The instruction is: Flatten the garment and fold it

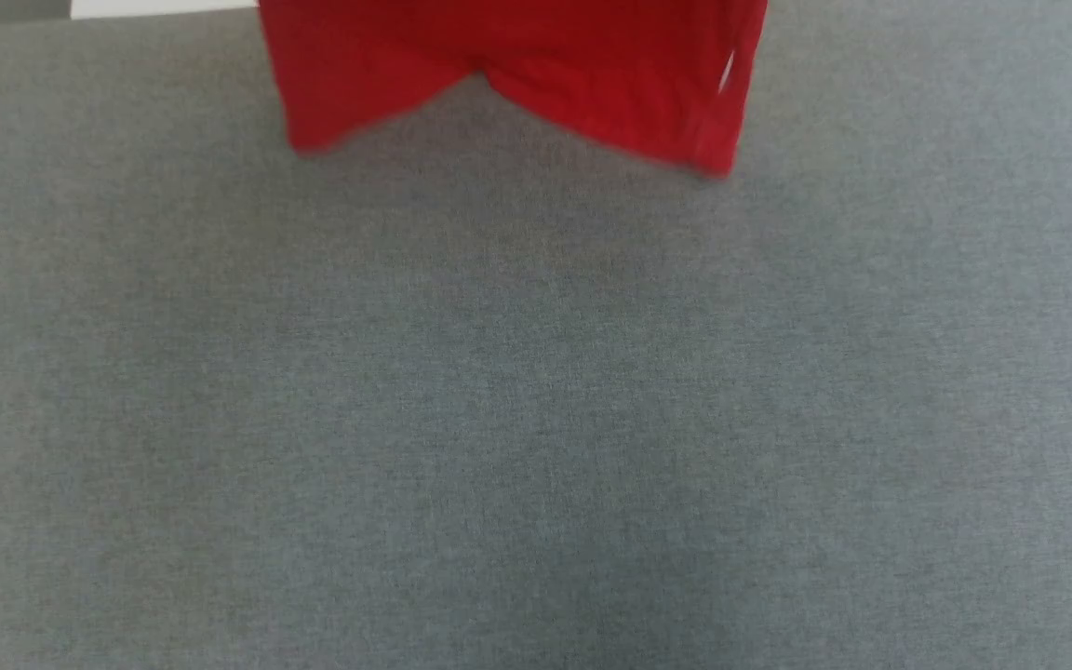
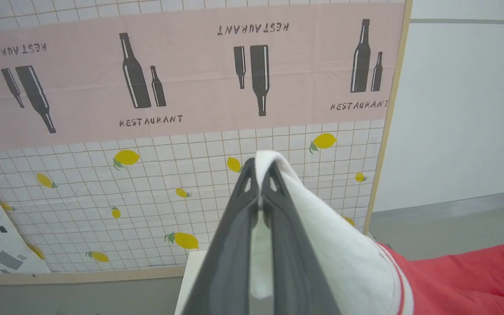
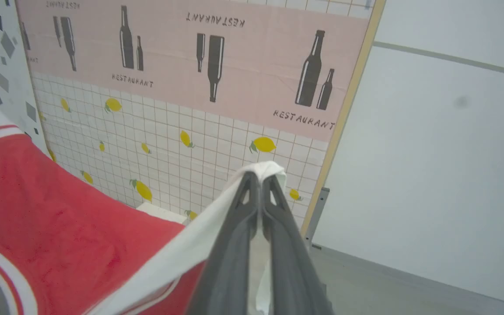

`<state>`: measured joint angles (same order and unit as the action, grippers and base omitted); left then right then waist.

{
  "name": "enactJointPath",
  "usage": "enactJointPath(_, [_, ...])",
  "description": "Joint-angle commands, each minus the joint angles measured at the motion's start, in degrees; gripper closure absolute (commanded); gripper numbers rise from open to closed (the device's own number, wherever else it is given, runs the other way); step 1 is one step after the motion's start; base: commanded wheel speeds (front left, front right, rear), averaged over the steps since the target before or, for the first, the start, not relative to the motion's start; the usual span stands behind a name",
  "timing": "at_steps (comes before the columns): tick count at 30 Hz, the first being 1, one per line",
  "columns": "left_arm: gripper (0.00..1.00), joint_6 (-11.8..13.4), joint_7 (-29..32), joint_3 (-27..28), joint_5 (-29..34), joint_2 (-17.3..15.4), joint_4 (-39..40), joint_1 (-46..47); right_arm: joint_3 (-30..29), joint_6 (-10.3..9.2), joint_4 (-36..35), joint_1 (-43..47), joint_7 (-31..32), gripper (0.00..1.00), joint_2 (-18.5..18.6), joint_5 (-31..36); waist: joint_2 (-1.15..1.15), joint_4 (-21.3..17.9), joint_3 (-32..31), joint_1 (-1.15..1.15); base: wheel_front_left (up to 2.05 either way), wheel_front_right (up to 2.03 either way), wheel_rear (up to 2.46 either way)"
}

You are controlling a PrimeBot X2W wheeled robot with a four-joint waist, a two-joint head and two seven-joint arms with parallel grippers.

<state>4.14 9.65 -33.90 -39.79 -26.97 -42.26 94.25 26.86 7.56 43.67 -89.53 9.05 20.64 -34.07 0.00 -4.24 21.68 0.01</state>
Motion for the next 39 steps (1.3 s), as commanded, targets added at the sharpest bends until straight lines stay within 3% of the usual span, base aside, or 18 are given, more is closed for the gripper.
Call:
enactJointPath(1, [1.0,0.2,-2.0,0.3,1.1,0.6,-1.0,1.4,0.2,-0.08,1.2,-1.3,-1.8,1.0,-0.5,0.0,0.0,0.1,1.8,-0.01,0.0,0.0,0.0])
enactJointPath(4, [1.0,0.1,-6.2,0.6,1.7,1.3,-2.9,2.7,0.6,-0.08,3.4,-2.8,-5.5,1.0,-0.9,-0.7,0.0,0.5,2.8,-0.01,0.0,0.0,0.0])
enactJointPath(10, [1.0,-2.7,-8.9,-0.5,1.4,2.8,-7.0,1.0,3.8,-0.08,6.8,-1.8,-9.1,1.0,-0.8,-2.7,0.0,1.3,3.5,-0.01,0.0,0.0,0.0])
enactJointPath(17, [1.0,-4.4,-7.9,-1.7,0.5,4.6,-11.1,-1.1,6.7,-0.08,10.1,-0.5,-8.8,1.0,-0.8,-5.2,0.0,2.4,2.8,-0.01,0.0,0.0,0.0])
enactJointPath(23, [1.0,-6.1,-7.5,-3.1,-1.5,7.3,-13.4,-11.1,12.5,-0.08,9.2,9.0,-6.0,1.0,1.0,-9.0,0.0,3.9,-3.0,-0.01,0.0,0.0,0.0])
enactJointPath(30, [1.0,-7.6,-4.9,-5.6,-4.4,7.7,-12.5,-31.5,20.4,-0.08,2.1,27.4,0.6,1.0,8.1,-17.2,0.0,5.8,-12.8,-0.01,0.0,0.0,0.0])
enactJointPath(36, [1.0,-6.9,-0.5,-7.4,-6.2,3.6,-6.0,-46.6,23.2,-0.08,-4.8,39.7,5.1,1.0,15.4,-22.7,0.0,7.4,-18.1,-0.01,0.0,0.0,0.0])
enactJointPath(39, [1.0,-5.3,2.1,-8.1,-6.9,0.4,0.3,-53.5,23.8,-0.08,-8.6,44.9,7.6,1.0,18.9,-24.6,0.0,7.9,-20.2,-0.01,0.0,0.0,0.0])
